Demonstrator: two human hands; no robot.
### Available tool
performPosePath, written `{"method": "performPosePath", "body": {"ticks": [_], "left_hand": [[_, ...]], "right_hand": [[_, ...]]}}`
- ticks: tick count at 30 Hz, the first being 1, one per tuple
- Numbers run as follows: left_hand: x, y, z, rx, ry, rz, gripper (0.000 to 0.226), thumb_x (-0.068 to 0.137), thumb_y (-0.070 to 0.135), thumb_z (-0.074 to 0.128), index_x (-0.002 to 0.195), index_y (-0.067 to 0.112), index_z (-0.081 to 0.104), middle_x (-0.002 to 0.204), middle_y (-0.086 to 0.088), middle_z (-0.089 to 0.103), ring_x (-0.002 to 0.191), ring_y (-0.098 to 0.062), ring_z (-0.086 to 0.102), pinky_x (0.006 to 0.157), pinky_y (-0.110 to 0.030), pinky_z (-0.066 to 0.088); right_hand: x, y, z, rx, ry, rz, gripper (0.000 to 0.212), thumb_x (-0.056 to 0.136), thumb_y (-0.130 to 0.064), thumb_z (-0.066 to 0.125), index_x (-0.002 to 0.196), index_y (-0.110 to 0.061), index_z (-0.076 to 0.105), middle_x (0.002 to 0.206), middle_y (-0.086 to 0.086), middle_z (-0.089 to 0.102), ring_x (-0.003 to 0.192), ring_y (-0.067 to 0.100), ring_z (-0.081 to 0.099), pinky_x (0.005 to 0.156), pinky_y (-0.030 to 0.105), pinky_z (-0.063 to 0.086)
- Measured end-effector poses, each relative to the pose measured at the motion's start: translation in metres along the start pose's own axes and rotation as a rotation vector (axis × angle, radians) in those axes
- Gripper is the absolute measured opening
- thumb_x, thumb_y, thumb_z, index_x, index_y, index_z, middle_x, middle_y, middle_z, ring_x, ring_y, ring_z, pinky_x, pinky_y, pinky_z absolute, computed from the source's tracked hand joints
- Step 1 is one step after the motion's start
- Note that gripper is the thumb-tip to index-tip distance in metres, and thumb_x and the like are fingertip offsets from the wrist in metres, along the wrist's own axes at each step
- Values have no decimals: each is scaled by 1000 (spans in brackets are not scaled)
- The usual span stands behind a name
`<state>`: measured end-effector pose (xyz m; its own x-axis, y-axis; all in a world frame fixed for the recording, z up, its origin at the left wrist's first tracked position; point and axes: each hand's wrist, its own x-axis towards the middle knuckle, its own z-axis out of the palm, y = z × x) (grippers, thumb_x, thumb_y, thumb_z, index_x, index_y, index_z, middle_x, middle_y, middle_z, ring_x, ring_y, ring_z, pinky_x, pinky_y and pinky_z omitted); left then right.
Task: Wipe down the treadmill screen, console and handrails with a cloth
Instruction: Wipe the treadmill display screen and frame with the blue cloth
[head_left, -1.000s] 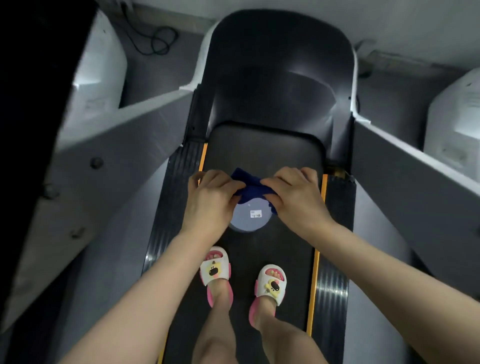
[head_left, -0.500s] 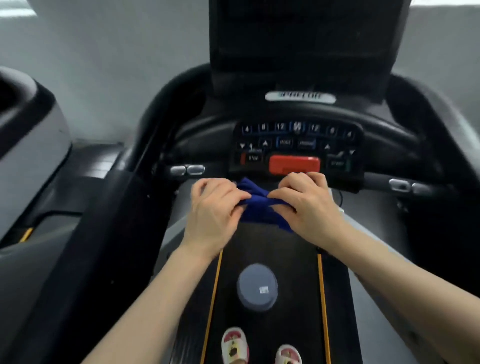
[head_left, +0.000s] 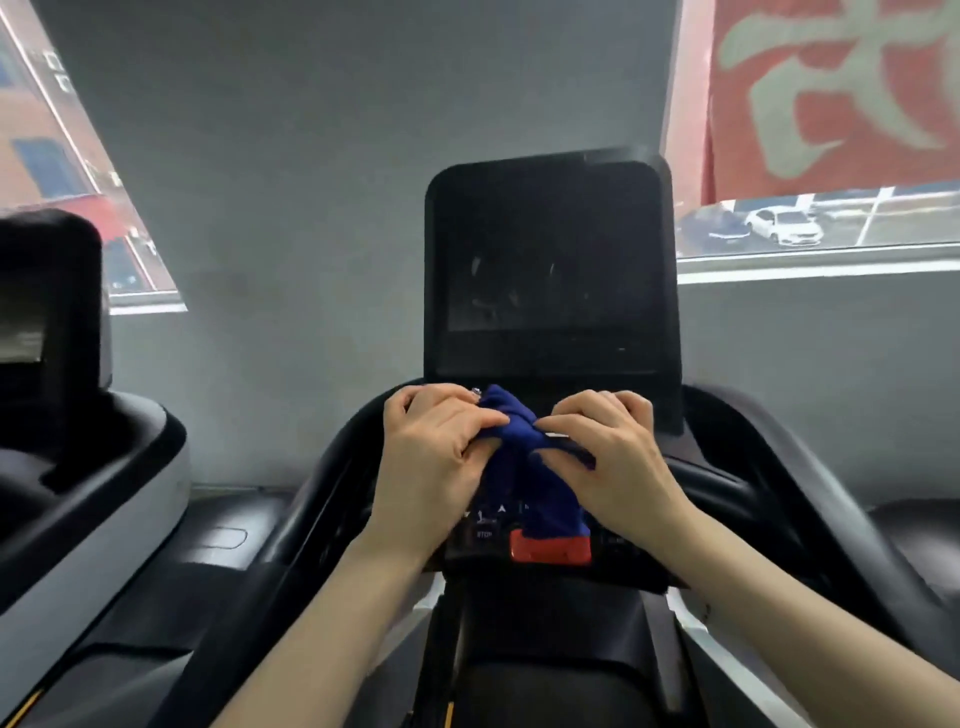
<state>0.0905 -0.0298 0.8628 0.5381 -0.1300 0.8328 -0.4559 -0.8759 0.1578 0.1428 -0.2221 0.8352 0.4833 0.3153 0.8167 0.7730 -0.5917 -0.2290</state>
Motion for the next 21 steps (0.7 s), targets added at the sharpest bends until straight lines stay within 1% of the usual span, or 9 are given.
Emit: {"method": "performPosePath", "body": {"ticks": [3, 6, 8, 10, 12, 15, 17, 19, 21], "left_hand": [[18, 7, 0, 0, -33, 46, 16, 79, 23, 73, 94, 20, 77, 91, 11, 74, 102, -8, 60, 98, -31, 34], [32, 9, 3, -14, -56, 70, 17, 87, 27, 67, 101, 24, 75, 96, 14, 74, 106, -5, 60, 98, -31, 36], [44, 8, 4, -10, -45, 76, 17, 88, 27, 65, 102, 24, 75, 98, 14, 73, 107, -5, 60, 99, -32, 36], [57, 5, 6, -7, -20, 78, 16, 86, 24, 67, 100, 25, 75, 99, 15, 73, 109, -6, 59, 99, -32, 36], [72, 0, 10, -3, 9, 83, 14, 84, 24, 69, 97, 24, 76, 100, 14, 70, 109, -8, 58, 98, -31, 36], [88, -13, 17, -3, 47, 68, 14, 80, 25, 73, 93, 24, 76, 93, 12, 64, 102, -10, 55, 93, -30, 37], [98, -23, 23, -9, 64, 43, 14, 77, 23, 79, 90, 23, 74, 89, 12, 64, 98, -8, 54, 90, -32, 38], [107, -36, 29, -54, 79, -6, 22, 72, 18, 86, 84, 23, 68, 86, 13, 63, 95, -7, 54, 90, -30, 37], [116, -54, 35, -105, 89, -16, 25, 70, 14, 87, 81, 23, 66, 85, 14, 64, 97, -4, 54, 92, -24, 33]], "right_hand": [[15, 9, -16, 6, 68, -9, 13, 84, -30, 64, 86, -22, 74, 91, -13, 64, 85, 6, 57, 95, 32, 30], [32, 16, -29, 25, 85, -9, 16, 84, -33, 60, 85, -24, 73, 90, -16, 63, 85, 2, 56, 96, 31, 30], [44, 19, -34, 34, 88, -5, 18, 83, -36, 59, 84, -25, 73, 89, -18, 62, 85, 1, 56, 95, 34, 32], [57, 21, -37, 55, 89, 2, 18, 83, -37, 60, 83, -25, 72, 89, -19, 62, 86, -1, 55, 95, 38, 34], [69, 24, -35, 71, 92, 11, 12, 82, -35, 65, 82, -25, 71, 90, -20, 61, 87, -2, 55, 95, 41, 37], [86, 29, -28, 115, 97, 46, 5, 78, -27, 71, 81, -23, 70, 96, -20, 61, 92, 0, 57, 94, 46, 42], [99, 31, -21, 196, 89, 84, 5, 79, -27, 70, 83, -24, 69, 105, -19, 62, 100, 3, 60, 93, 50, 45], [111, 32, -11, 268, 85, 118, 4, 81, -26, 67, 84, -28, 66, 113, -19, 63, 106, 6, 61, 93, 51, 47], [124, 32, 1, 279, 88, 144, 18, 82, -20, 67, 81, -36, 58, 118, -19, 64, 110, 3, 60, 97, 51, 46]]}}
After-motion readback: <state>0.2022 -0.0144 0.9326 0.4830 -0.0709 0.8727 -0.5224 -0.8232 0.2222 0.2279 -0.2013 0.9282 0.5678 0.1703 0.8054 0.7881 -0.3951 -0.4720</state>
